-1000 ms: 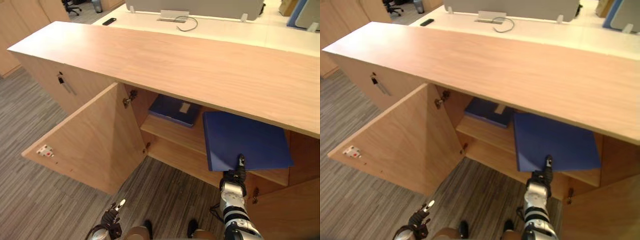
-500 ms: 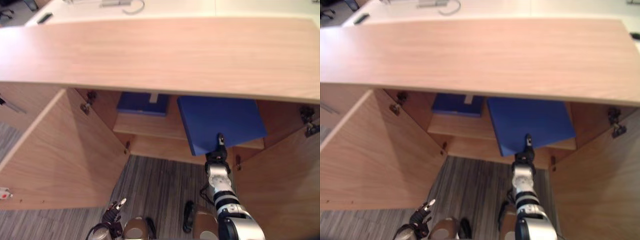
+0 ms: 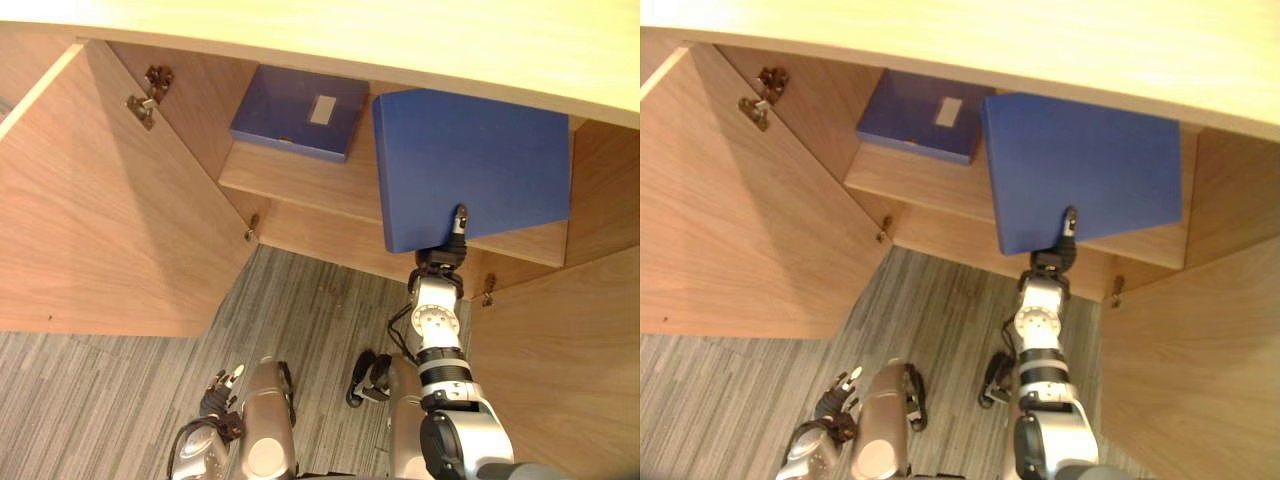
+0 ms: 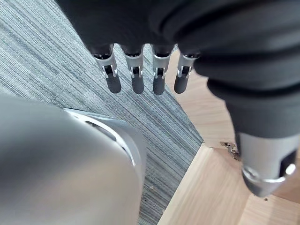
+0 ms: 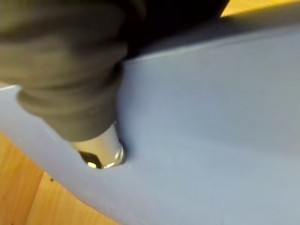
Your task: Walk over to the cabinet, pick up the folder, carry it to the office cabinet, place the folder inside the office cabinet, then close the office cabinet door
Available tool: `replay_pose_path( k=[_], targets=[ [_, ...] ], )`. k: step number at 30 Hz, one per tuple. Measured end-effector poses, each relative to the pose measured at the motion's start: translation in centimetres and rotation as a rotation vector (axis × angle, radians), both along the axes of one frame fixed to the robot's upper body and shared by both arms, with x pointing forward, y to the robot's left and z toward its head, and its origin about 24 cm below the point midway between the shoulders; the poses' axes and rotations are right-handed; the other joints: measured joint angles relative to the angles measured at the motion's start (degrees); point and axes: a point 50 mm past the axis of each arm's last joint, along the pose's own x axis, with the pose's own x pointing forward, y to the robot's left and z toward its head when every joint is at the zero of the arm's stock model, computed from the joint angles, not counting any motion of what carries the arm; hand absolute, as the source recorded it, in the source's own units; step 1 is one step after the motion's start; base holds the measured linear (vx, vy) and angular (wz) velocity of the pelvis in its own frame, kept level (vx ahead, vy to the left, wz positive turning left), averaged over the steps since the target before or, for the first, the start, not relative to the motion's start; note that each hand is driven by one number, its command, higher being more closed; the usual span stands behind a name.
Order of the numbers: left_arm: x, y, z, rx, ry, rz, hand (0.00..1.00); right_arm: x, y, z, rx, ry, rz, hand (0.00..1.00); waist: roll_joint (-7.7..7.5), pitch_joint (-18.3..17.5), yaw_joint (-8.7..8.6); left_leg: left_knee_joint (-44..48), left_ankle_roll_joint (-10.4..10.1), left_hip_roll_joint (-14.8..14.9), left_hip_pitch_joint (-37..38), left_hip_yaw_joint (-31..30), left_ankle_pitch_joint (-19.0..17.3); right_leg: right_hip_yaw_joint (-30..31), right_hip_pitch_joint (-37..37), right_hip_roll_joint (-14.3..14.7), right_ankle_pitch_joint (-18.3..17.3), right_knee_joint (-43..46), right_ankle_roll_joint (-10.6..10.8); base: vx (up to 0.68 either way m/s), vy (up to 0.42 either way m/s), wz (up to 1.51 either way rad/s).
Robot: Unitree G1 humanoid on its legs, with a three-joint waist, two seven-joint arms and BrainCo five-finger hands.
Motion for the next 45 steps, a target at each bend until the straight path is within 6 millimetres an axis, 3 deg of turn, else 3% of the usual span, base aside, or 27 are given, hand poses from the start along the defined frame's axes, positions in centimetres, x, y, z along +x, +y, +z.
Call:
replay_pose_path(
  k=[6, 10, 11, 15, 18, 24, 29, 38, 39, 45],
  targets=[
    [1.2, 0.0, 1.0, -0.008, -0.065, 0.030, 0.00, 0.1, -2.0, 1.0, 0.038, 0.010, -0.095, 1.00, 0.04, 1.0, 0.85, 5.7, -0.7, 0.8, -6.3, -3.6, -1.4, -2.7, -3.9, -1.2, -3.1, 5.6, -0.8, -0.02, -0.025, 0.16],
    [1.5, 0.2, 1.4, -0.002, -0.086, 0.055, 0.00, 1.2, -4.4, 4.3, 0.138, -0.053, -0.198, 1.00, 0.05, 1.1, 1.46, 7.5, -0.9, 0.7, -9.7, -4.4, -1.2, -3.6, -6.4, -2.8, -4.0, 8.2, -1.5, -0.03, -0.011, 0.20],
    [1.6, 0.3, 1.5, -0.011, -0.095, 0.073, 0.00, 1.6, -5.6, 5.9, 0.166, -0.082, -0.247, 1.00, 0.07, 1.1, 1.72, 8.3, -1.0, 0.7, -11.1, -4.5, -1.1, -3.7, -7.6, -3.3, -4.2, 9.1, -1.6, -0.03, -0.005, 0.14],
    [1.9, 0.4, 1.7, -0.022, -0.106, 0.108, 0.00, 1.7, -8.3, 8.1, 0.274, -0.098, -0.347, 1.00, 0.15, 1.2, 2.88, 10.7, -1.0, 0.7, -14.6, -5.3, -1.1, -4.1, -10.4, -4.1, -4.5, 11.3, -1.9, -0.01, 0.024, 0.08],
    [2.1, 0.4, 1.9, -0.026, -0.114, 0.126, 0.00, 1.9, -9.2, 8.8, 0.353, -0.079, -0.376, 1.00, 0.48, 1.7, 3.67, 12.7, -1.0, 0.5, -17.2, -5.6, -1.1, -4.1, -12.8, -4.9, -4.7, 13.2, -1.7, -0.02, 0.036, 0.02],
    [2.4, 0.4, 2.0, -0.048, -0.121, 0.157, 0.00, 2.5, -10.2, 10.2, 0.409, -0.056, -0.386, 1.00, 0.67, 2.1, 5.04, 15.5, -0.6, -0.2, -22.3, -6.7, -1.2, -4.5, -17.1, -6.7, -5.5, 16.4, -2.3, -0.04, 0.024, 0.10],
    [2.3, 0.4, 1.8, -0.051, -0.114, 0.167, 0.00, 3.2, -11.3, 14.5, 0.366, -0.100, -0.351, 1.00, 0.93, 2.7, 5.52, 17.1, -0.5, -0.5, -25.9, -6.7, -0.7, -4.6, -20.5, -8.3, -6.1, 18.8, -2.3, -0.03, 0.029, 0.12],
    [2.0, 0.4, 1.4, -0.059, -0.086, 0.202, 0.00, 5.0, -9.6, 17.4, 0.178, -0.014, -0.242, 1.00, 0.89, 3.0, 5.75, 19.3, -0.5, -0.6, -29.2, -6.9, -0.7, -4.1, -24.0, -9.2, -6.9, 21.6, -2.9, -0.01, 0.032, 0.02],
    [2.0, 0.4, 1.3, -0.059, -0.085, 0.203, 0.00, 5.1, -9.5, 17.6, 0.163, -0.006, -0.238, 0.00, 0.87, 3.0, 5.83, 19.5, -0.5, -0.6, -29.4, -7.1, -0.7, -4.1, -24.2, -9.3, -7.2, 22.0, -2.8, 0.00, 0.000, 0.00],
    [1.9, 0.4, 1.2, -0.067, -0.079, 0.209, 0.00, 4.9, -10.0, 19.2, 0.147, -0.037, -0.236, 0.00, 0.85, 3.5, 5.76, 19.7, -0.7, -0.8, -29.9, -7.2, -0.6, -4.1, -24.8, -9.6, -7.6, 22.6, -3.2, -0.01, 0.019, 0.03]
  ],
)
